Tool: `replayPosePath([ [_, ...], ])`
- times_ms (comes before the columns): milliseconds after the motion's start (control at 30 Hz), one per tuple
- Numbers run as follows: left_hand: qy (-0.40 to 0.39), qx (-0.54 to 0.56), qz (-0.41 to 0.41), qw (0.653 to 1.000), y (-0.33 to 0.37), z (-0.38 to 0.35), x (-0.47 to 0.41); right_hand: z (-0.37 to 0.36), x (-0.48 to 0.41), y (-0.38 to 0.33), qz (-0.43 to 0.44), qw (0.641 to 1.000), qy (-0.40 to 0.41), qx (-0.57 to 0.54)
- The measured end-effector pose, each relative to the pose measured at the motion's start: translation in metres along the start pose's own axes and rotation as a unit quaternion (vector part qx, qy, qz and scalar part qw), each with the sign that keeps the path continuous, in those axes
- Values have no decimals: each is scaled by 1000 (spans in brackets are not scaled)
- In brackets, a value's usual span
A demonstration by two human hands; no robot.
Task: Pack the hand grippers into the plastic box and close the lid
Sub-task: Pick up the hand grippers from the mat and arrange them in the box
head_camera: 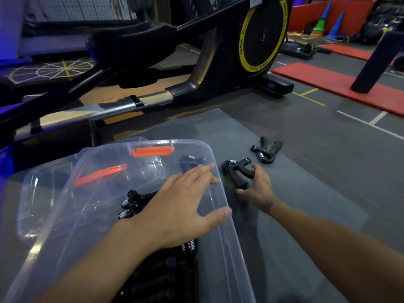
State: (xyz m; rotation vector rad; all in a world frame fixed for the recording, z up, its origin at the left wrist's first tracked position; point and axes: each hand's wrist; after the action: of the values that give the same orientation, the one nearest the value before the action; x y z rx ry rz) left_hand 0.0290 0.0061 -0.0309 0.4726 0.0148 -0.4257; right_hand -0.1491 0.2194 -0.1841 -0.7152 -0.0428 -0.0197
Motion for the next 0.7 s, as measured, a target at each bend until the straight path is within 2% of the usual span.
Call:
replayPosePath([
  [133,33,24,3,999,1,2,-6,51,23,-23,86,994,-14,72],
  [233,69,45,1,997,5,9,-13,90,50,-45,135,988,-12,73],
  [433,210,122,-9,970,32,35,-21,152,117,-91,222,973,12,65],
  [567,243,146,17,959,42,53,-11,174,161,-112,298,952,27,63],
  [700,269,182,52,944,41,59,-1,171,196,-122,366,926,6,86],
])
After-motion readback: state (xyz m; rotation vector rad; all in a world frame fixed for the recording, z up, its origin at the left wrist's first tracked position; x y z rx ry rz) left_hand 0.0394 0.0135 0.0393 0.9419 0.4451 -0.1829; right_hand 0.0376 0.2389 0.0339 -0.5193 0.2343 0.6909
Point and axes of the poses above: each hand's wrist, its own x-axis away from the middle knuckle, its own z-axis out of the back of the hand, y = z × x, and after that the axes turned 9 degrees about -z, right-handed
